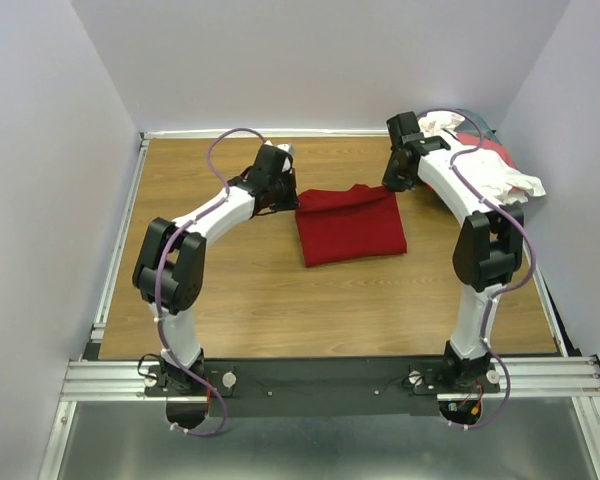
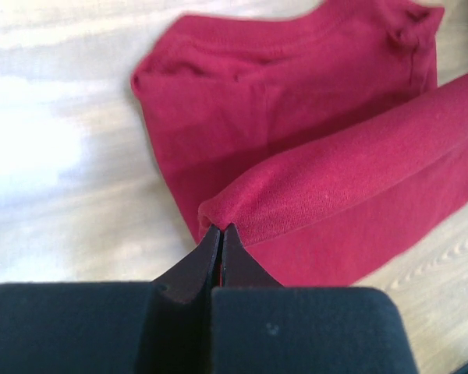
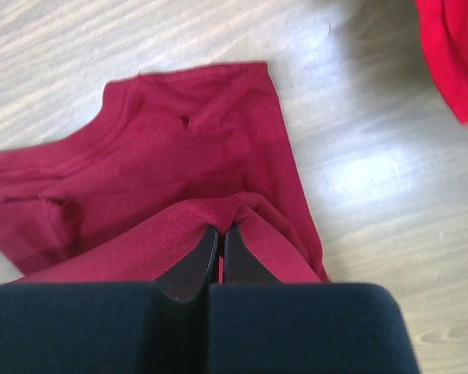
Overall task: Fold and stack the t-shirts
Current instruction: Fold the tshirt
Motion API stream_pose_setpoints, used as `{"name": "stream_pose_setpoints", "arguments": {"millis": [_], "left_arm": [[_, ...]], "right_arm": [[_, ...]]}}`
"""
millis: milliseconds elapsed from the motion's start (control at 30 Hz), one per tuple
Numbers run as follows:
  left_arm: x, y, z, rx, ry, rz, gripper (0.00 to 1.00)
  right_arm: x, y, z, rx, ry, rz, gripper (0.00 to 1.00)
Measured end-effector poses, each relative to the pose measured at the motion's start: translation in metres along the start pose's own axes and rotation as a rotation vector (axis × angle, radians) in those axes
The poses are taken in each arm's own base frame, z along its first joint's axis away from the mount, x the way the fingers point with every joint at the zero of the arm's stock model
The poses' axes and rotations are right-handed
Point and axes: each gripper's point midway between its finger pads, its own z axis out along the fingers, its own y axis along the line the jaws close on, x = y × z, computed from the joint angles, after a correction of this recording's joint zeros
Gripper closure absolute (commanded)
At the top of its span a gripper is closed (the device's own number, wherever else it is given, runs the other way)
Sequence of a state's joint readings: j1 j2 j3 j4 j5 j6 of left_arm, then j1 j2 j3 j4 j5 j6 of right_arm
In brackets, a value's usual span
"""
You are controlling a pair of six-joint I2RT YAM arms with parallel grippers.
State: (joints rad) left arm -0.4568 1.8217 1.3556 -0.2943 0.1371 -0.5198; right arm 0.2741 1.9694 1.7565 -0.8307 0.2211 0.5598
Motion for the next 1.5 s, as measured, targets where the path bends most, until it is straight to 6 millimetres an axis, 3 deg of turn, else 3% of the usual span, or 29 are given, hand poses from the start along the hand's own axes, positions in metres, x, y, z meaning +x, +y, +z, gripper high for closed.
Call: {"name": "stream_pose_setpoints", "arguments": {"millis": [33, 67, 133, 167, 200, 267, 400, 467, 533, 633, 867, 1000, 1100, 1200, 1500], "left_arm": [[-0.005, 0.000, 0.005, 0.002, -0.003, -0.001, 0.94], [-0.008, 0.002, 0.010, 0.002, -0.002, -0.002, 0.80], [-0.020, 0.002, 0.021, 0.006, -0.011, -0.005, 0.47], [-0.027, 0.003, 0.025, 0.006, -0.018, 0.000, 0.10], [-0.036, 0.003, 0.029, 0.004, -0.026, -0.005, 0.02], [-0.056, 0.006, 0.031, -0.004, -0.054, -0.010, 0.02], [-0.099, 0.007, 0.010, -0.016, -0.151, -0.006, 0.02], [-0.108, 0.009, -0.004, -0.020, -0.183, -0.003, 0.02], [-0.104, 0.009, -0.016, -0.013, -0.201, 0.002, 0.02], [-0.079, 0.014, -0.026, -0.001, -0.184, 0.002, 0.02], [0.006, 0.037, -0.011, 0.022, -0.040, -0.033, 0.02], [0.032, 0.037, -0.008, 0.068, -0.010, -0.063, 0.02], [0.038, 0.030, -0.006, 0.111, -0.011, -0.074, 0.02], [0.041, 0.019, -0.005, 0.162, -0.018, -0.083, 0.02], [0.039, -0.005, 0.006, 0.236, -0.033, -0.101, 0.02]], "right_arm": [[-0.001, 0.000, 0.004, 0.003, 0.002, 0.000, 0.99], [-0.004, 0.001, 0.009, 0.005, 0.002, 0.002, 0.88], [-0.010, 0.001, 0.021, 0.013, 0.005, 0.012, 0.63], [-0.016, 0.001, 0.026, 0.014, 0.001, 0.020, 0.47], [-0.025, 0.002, 0.032, 0.009, -0.010, 0.025, 0.39], [-0.042, 0.005, 0.038, -0.009, -0.029, 0.046, 0.26], [-0.072, 0.012, 0.033, -0.061, -0.081, 0.075, 0.25], [-0.082, 0.018, 0.024, -0.097, -0.106, 0.080, 0.26], [-0.080, 0.023, 0.016, -0.131, -0.107, 0.073, 0.27], [-0.060, 0.024, 0.010, -0.159, -0.077, 0.049, 0.28], [0.026, 0.032, 0.005, -0.228, 0.070, -0.029, 0.36], [0.063, 0.048, 0.007, -0.280, 0.133, -0.076, 0.41], [0.088, 0.056, 0.011, -0.314, 0.178, -0.094, 0.44], [0.107, 0.050, 0.018, -0.310, 0.220, -0.096, 0.46], [0.125, 0.041, 0.038, -0.284, 0.257, -0.094, 0.48]]}}
